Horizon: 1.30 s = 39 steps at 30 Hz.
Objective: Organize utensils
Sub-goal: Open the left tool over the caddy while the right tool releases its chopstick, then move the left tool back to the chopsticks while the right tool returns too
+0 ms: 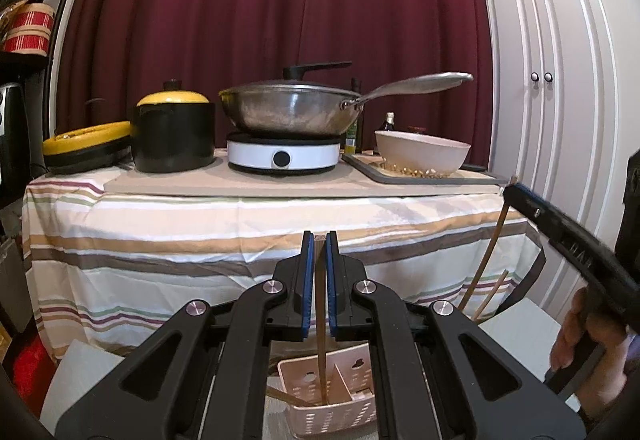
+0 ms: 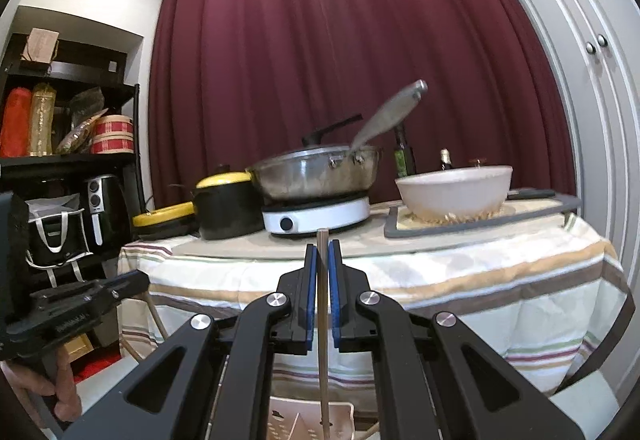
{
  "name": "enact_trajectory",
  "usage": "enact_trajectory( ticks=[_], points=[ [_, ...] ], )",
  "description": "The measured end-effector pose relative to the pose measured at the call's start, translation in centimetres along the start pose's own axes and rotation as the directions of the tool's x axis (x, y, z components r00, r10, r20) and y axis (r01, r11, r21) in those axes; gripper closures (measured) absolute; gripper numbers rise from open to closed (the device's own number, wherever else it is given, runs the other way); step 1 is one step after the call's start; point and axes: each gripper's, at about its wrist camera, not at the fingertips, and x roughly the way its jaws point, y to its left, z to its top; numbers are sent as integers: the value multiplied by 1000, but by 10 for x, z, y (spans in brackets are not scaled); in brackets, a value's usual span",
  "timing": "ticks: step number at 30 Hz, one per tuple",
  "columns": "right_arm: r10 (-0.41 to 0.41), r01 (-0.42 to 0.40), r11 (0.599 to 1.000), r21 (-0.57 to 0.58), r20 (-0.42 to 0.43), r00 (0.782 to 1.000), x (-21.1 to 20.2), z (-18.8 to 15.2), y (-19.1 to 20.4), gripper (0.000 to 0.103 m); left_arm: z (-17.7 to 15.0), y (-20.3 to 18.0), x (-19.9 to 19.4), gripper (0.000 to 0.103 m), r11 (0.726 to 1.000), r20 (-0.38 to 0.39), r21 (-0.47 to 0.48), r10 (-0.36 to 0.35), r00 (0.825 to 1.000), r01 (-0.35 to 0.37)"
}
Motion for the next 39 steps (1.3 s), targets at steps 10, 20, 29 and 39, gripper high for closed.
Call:
enact_trajectory(
  ticks=[10,20,29,39],
  points=[
    [-18,19,1000,5,-86,996,-14,-34,-4,63,-23,0,-12,25,1000,-23,-21,-8,1000,8],
    [-14,9,1000,-28,-160,987,-89,-71,4,62,-60,-13,-61,18,999,-31,-29,-29,999,28],
    [-29,25,1000,-18,-279,960,-161,-149,2,62,-150,-17,-103,19,1000,-153,-25,-1,988,-3],
    [-28,29,1000,-4,-425,905,-204,-235,-2,71,-247,-11,-131,35,997,-315,-30,52,948,-65]
  ],
)
